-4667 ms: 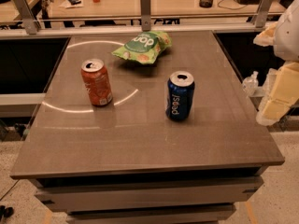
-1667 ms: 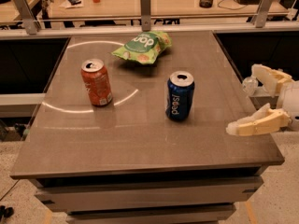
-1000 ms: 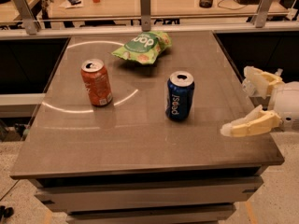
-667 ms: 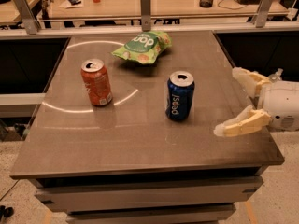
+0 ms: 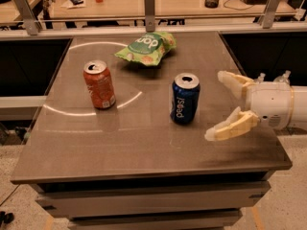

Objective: Pick pepsi can

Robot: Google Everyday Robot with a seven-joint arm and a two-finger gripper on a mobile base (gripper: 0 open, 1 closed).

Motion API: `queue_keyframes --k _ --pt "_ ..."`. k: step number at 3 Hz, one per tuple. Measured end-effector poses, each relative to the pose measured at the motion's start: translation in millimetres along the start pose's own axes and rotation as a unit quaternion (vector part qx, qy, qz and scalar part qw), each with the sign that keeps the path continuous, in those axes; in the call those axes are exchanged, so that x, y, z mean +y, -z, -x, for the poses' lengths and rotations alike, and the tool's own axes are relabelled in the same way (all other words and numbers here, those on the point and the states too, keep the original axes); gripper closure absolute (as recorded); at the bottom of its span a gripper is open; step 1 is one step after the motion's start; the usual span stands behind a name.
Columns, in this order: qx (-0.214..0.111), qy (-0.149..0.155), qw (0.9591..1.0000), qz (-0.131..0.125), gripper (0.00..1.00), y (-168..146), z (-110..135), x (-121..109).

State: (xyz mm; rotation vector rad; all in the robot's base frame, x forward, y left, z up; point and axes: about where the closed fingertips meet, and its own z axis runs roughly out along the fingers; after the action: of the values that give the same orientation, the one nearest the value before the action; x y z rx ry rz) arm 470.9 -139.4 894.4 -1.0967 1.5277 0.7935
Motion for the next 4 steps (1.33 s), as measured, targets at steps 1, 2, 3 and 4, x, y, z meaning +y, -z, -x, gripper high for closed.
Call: queue_keyframes --k 1,2,3,4 --pt "-0.014 -0.001 0.9995 0.027 0.0 -21.1 -2.1 4.3" --pt "-0.031 0.007 0.9981 0.052 0.0 -40.8 -0.9 5.5" --pt "-0.046 0.009 0.9968 0.064 0.0 -53.3 1.6 5.8" --pt "-0.065 0.008 0.9956 0.067 0.0 -64.2 6.1 5.0"
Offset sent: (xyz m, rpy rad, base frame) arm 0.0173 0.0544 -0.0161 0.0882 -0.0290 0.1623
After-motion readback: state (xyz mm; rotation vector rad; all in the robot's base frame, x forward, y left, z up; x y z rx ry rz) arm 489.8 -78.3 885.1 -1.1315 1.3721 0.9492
